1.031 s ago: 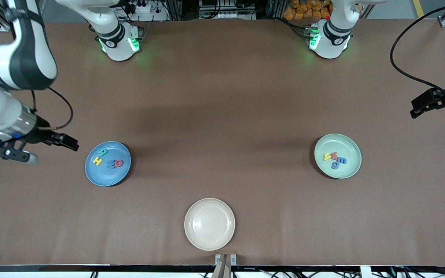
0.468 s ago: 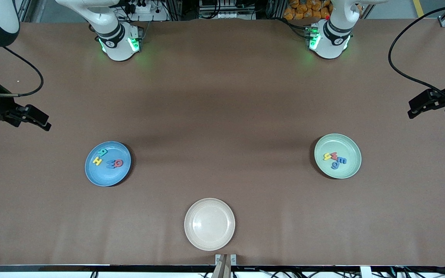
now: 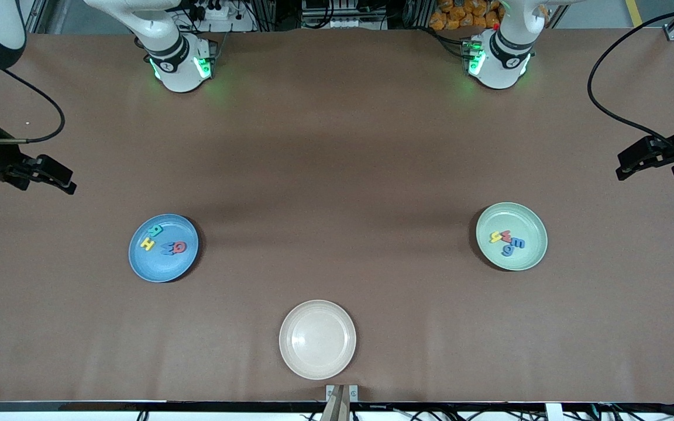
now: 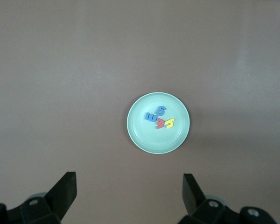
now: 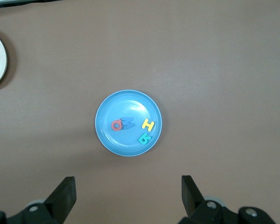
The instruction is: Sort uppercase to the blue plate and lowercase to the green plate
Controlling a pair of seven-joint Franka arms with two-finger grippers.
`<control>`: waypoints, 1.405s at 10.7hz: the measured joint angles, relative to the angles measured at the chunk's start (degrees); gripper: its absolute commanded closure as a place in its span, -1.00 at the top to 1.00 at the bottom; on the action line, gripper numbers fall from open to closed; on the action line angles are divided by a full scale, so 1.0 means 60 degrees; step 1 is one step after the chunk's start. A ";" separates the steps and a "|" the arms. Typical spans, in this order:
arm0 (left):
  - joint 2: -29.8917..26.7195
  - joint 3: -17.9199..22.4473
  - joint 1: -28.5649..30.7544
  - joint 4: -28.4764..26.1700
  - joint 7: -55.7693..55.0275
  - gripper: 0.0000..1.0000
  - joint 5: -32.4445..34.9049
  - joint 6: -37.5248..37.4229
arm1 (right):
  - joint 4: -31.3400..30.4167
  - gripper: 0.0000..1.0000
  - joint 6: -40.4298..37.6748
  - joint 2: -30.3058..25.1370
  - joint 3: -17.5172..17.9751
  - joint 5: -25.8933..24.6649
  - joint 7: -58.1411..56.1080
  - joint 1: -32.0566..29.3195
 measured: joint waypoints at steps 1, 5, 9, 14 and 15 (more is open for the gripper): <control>0.0000 -0.0031 0.0011 0.0000 0.0000 1.00 0.0000 0.0000 | 0.0006 1.00 0.0000 0.0000 -0.0026 0.0000 -0.0072 0.0000; 0.0001 -0.0036 0.0022 0.0000 0.0000 1.00 0.0000 0.0000 | 0.0050 1.00 0.0004 0.0001 -0.0015 0.0000 -0.0093 0.0066; 0.0084 -0.0073 0.0022 -0.0010 0.0000 1.00 -0.0251 0.0005 | 0.0303 1.00 -0.0021 0.0001 -0.0012 0.0000 -0.0107 0.0086; 0.0229 -0.0135 0.0022 -0.0053 0.0000 1.00 -0.0544 0.0000 | 0.0310 1.00 -0.0036 0.0010 0.0006 0.0004 -0.0124 0.0166; 0.0229 -0.0171 0.0021 -0.0062 0.0000 1.00 -0.0544 -0.0004 | 0.0338 1.00 -0.0056 0.0010 0.0015 0.0004 -0.0124 0.0191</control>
